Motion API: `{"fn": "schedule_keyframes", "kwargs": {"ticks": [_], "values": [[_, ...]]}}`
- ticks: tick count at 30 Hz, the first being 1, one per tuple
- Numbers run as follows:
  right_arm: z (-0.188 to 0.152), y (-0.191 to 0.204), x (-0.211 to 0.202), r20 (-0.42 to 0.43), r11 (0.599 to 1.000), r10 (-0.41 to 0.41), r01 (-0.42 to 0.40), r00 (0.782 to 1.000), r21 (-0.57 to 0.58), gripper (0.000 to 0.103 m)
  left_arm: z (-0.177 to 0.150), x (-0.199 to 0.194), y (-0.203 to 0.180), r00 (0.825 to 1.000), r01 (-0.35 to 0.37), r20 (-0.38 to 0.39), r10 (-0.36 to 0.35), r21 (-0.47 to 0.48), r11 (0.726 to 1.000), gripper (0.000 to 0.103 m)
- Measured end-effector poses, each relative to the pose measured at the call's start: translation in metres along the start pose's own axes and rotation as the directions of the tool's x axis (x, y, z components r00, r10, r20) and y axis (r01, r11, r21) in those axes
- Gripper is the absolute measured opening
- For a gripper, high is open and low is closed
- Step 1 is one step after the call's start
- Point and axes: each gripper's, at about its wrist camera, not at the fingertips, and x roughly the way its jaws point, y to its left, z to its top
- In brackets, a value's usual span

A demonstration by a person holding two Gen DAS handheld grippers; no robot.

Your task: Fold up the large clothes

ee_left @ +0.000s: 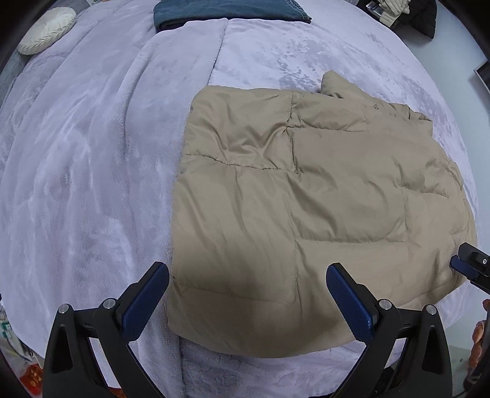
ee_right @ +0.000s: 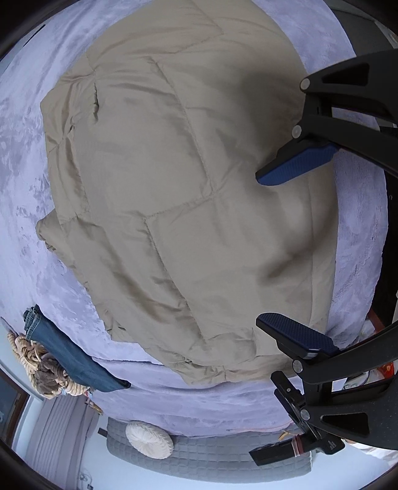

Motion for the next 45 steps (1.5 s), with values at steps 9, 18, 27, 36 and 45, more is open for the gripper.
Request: {"fn": "schedule_keyframes", "kwargs": {"ticks": [9, 18, 27, 36, 45], "values": [[-0.006, 0.027, 0.007, 0.034, 0.999, 0.025, -0.024, 0.999, -0.033, 0.088, 0.002, 0.009, 0.013, 0.998, 0.055, -0.013, -0.055, -0.008, 0.998, 0.103], [0.002, 0.04, 0.022, 0.009, 0.999, 0.014, -0.013, 1.0, -0.034, 0.088, 0.002, 0.019, 0.018, 0.995, 0.1, -0.021, -0.1, -0.012, 0.995, 0.103], [0.02, 0.051, 0.039, -0.046, 0.994, 0.108, -0.108, 0.993, 0.002, 0.088, 0.022, 0.023, 0.055, 0.972, 0.236, 0.028, -0.235, -0.06, 0.97, 0.103], [0.029, 0.047, 0.049, -0.051, 0.997, 0.077, -0.076, 0.996, 0.015, 0.047, 0.044, 0.048, 0.088, 0.895, 0.443, 0.003, -0.446, -0.113, 0.889, 0.103], [0.038, 0.021, 0.07, -0.083, 0.998, 0.012, -0.007, 0.997, 0.056, 0.012, 0.065, 0.106, 0.056, 0.781, 0.605, -0.141, -0.609, -0.074, 0.793, 0.103]]}}
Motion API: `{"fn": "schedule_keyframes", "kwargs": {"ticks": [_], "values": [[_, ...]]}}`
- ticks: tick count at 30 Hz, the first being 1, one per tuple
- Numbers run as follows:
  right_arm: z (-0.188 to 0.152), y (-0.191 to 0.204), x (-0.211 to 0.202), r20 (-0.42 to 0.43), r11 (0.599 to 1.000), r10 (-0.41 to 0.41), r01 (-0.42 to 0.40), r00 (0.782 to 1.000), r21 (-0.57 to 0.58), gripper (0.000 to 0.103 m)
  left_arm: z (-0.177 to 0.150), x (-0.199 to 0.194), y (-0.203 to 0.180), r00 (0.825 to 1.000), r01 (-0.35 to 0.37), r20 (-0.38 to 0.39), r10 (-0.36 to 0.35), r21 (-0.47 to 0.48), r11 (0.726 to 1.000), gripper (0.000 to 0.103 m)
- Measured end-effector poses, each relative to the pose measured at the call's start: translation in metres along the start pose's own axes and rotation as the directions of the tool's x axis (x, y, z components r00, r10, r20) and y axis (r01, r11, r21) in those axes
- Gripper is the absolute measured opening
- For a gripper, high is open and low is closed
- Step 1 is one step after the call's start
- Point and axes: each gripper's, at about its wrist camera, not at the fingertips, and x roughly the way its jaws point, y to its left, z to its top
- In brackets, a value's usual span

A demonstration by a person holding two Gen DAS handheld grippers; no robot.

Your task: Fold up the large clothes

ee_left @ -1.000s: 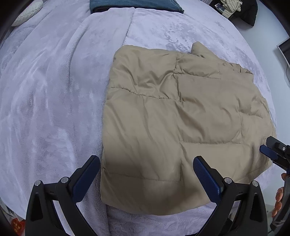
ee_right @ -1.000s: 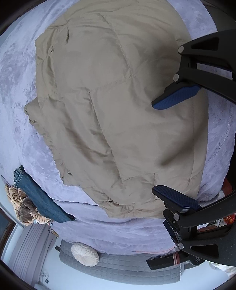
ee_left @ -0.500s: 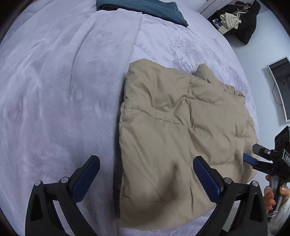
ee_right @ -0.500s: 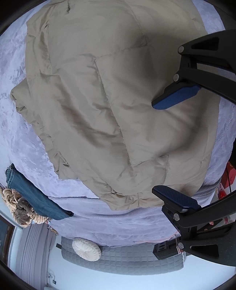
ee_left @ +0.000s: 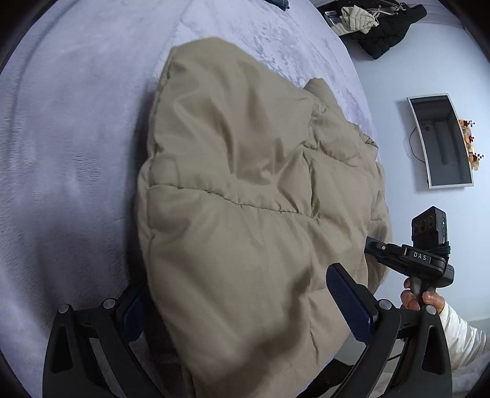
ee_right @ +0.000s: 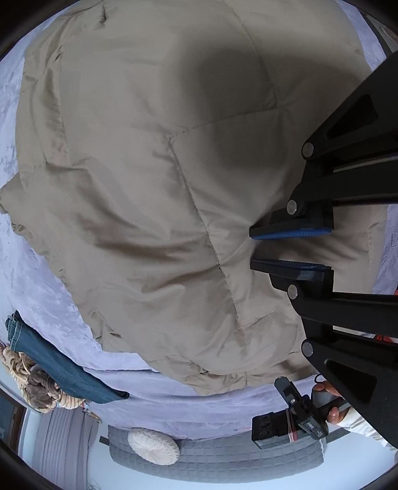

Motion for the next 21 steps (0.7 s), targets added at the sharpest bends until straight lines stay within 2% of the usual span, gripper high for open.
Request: {"fn": "schedule_keyframes", "kwargs": {"ticks": [6, 8, 10, 11, 12, 15, 17, 21], "values": [[0.002, -0.008, 0.008, -0.011, 1.0, 0.005, -0.005, 1.0, 0.0, 0.012, 0.017, 0.033, -0.01, 0.995, 0.074, -0.072, -0.071, 0.035, 0.997, 0.103], [0.002, -0.008, 0.01, -0.014, 1.0, 0.005, -0.005, 1.0, -0.002, 0.012, 0.017, 0.04, -0.018, 0.992, 0.075, -0.104, -0.066, 0.076, 0.994, 0.103], [0.002, -0.008, 0.011, -0.017, 1.0, 0.004, -0.004, 1.0, -0.001, 0.012, 0.016, 0.043, -0.026, 0.99, 0.075, -0.127, -0.059, 0.123, 0.99, 0.074], [0.003, -0.008, 0.01, -0.019, 1.0, 0.002, -0.002, 1.0, -0.002, 0.012, 0.016, 0.044, -0.028, 0.985, 0.103, -0.152, -0.084, 0.122, 0.987, 0.053], [0.003, -0.007, 0.01, -0.021, 1.0, -0.002, 0.002, 1.0, -0.004, 0.012, 0.016, 0.041, -0.029, 0.982, 0.125, -0.156, -0.107, 0.113, 0.986, 0.045], [0.003, 0.002, 0.006, -0.028, 0.999, -0.03, 0.029, 0.999, -0.031, 0.013, 0.018, 0.032, -0.041, 0.983, 0.144, -0.136, -0.127, 0.128, 0.981, 0.034], [0.001, 0.011, -0.003, -0.013, 0.996, -0.055, 0.054, 0.998, -0.076, 0.013, 0.015, 0.022, -0.05, 0.981, 0.17, -0.112, -0.156, 0.129, 0.977, 0.033], [-0.002, 0.024, -0.028, 0.095, 0.982, -0.102, 0.116, 0.99, -0.15, 0.013, 0.01, 0.002, -0.077, 0.977, 0.206, -0.081, -0.196, 0.156, 0.966, 0.033]]}}
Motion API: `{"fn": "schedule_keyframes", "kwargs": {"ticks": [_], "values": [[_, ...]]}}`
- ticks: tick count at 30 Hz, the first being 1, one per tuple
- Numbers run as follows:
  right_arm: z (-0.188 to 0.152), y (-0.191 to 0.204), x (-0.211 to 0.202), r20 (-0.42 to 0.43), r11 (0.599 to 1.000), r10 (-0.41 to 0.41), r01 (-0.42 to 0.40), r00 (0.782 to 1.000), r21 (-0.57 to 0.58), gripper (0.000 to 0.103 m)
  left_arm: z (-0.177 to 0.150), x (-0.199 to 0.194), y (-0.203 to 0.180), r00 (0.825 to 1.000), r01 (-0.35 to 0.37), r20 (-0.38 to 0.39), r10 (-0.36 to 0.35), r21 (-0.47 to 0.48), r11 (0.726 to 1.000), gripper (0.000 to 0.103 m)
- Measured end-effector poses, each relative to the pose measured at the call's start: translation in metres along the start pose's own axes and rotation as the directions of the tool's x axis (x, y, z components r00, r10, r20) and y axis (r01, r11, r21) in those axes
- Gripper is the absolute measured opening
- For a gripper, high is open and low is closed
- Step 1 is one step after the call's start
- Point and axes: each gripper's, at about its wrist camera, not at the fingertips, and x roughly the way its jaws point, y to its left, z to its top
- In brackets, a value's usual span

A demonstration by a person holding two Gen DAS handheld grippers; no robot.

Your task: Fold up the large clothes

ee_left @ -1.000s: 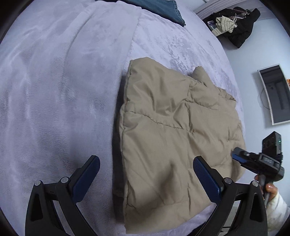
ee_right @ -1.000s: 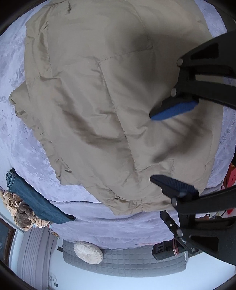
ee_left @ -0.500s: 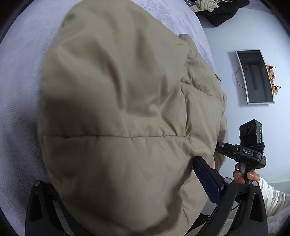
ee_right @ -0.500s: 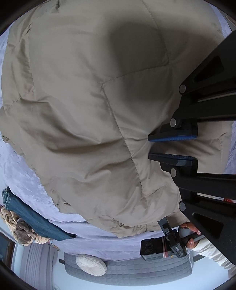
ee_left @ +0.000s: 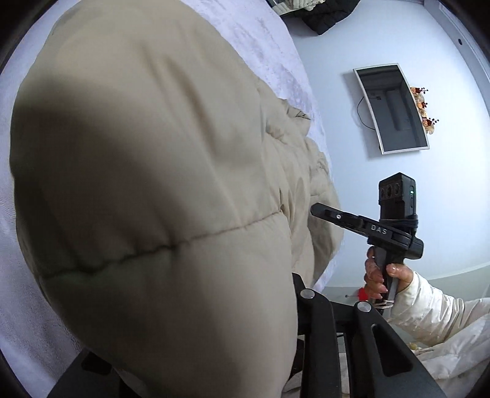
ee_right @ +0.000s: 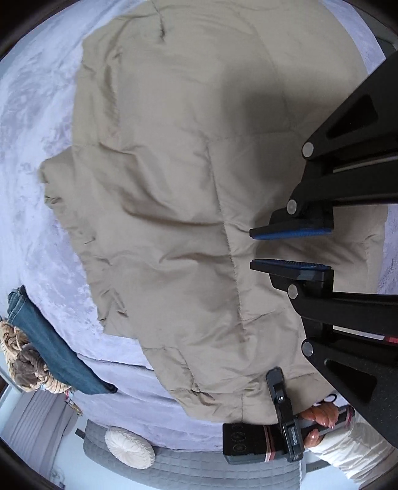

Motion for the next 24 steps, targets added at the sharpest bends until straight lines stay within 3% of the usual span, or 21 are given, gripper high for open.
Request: {"fn": "schedule_keyframes", "kwargs": {"ticks": [2, 8, 14, 18, 22, 24], "values": [[0.003, -0.003, -0.005, 0.04, 1.0, -0.016, 0.015, 0.999, 0.008, 0.013, -0.003, -0.004, -0.014, 1.0, 0.012, 0.007, -0.012, 0.012, 1.0, 0.033], [0.022, -0.02, 0.017, 0.056, 0.999, -0.006, 0.004, 0.998, 0.035, 0.013, 0.0, 0.003, -0.078, 1.0, -0.013, 0.012, 0.013, 0.014, 1.0, 0.033], [0.038, -0.038, 0.048, 0.024, 0.997, 0.065, -0.066, 0.998, 0.047, 0.01, 0.016, 0.043, -0.148, 0.994, -0.111, 0.014, 0.111, -0.003, 0.994, 0.033], [0.044, -0.055, 0.06, -0.001, 0.986, 0.144, -0.143, 0.99, 0.083, 0.005, 0.03, 0.082, -0.2, 0.979, -0.203, 0.007, 0.203, 0.017, 0.979, 0.035], [0.049, -0.074, 0.047, -0.035, 0.963, 0.248, -0.242, 0.968, 0.123, 0.004, 0.048, 0.117, -0.239, 0.978, -0.206, -0.017, 0.207, 0.039, 0.978, 0.052], [0.045, -0.09, 0.026, -0.015, 0.957, 0.267, -0.264, 0.963, 0.119, 0.004, 0.058, 0.14, -0.255, 0.98, -0.191, -0.052, 0.194, 0.055, 0.98, 0.067]]}}
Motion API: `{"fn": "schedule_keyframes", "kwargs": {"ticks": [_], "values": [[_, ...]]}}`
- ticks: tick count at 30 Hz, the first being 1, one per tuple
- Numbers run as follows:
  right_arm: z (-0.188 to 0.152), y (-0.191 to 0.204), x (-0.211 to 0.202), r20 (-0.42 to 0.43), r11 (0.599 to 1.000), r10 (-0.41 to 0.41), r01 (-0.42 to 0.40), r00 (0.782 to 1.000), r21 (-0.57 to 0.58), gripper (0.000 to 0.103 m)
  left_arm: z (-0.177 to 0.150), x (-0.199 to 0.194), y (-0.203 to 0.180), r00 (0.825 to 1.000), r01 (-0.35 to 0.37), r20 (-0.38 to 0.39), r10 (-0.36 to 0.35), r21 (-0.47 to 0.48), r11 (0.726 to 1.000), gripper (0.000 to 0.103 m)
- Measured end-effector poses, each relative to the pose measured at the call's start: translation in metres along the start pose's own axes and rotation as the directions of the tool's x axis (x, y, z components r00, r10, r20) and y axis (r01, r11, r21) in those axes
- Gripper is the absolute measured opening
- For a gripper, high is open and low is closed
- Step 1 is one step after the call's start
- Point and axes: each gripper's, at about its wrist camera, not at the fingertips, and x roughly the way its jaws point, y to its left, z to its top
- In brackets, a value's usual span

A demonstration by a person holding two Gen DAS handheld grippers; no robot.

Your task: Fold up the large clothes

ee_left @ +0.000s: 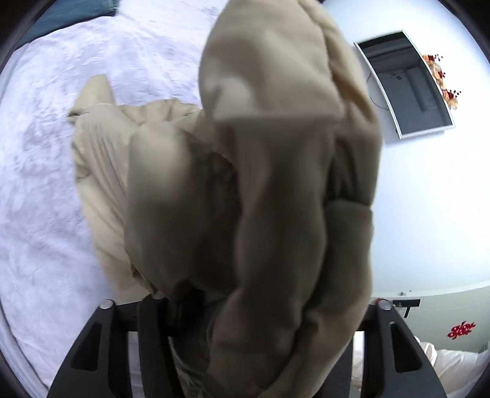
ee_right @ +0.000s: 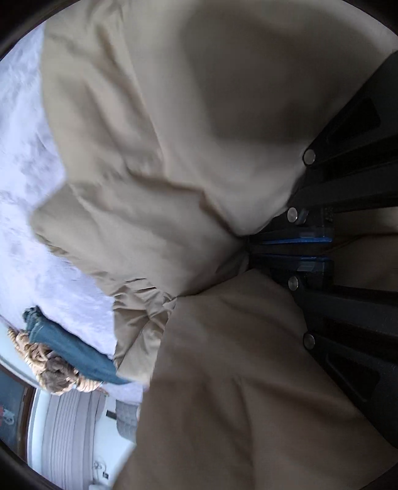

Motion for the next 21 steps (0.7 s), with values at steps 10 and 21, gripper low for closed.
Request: {"fn": "schedule_keyframes", "kwargs": {"ticks": [10, 21], "values": [[-0.063, -0.103, -0.121, 0.18, 0.98, 0.014, -0.049, 0.984, 0.193, 0.008, 0.039, 0.115, -0.033, 0.976, 0.17, -0.151, -0.156, 0.082, 0.982, 0.076], [-0.146, -0.112, -0.223, 0.364, 0.975, 0.003, -0.083, 0.931, 0.206, 0.078, 0.037, 0.16, -0.049, 0.992, 0.036, -0.129, -0.011, 0.19, 0.981, 0.076]]}}
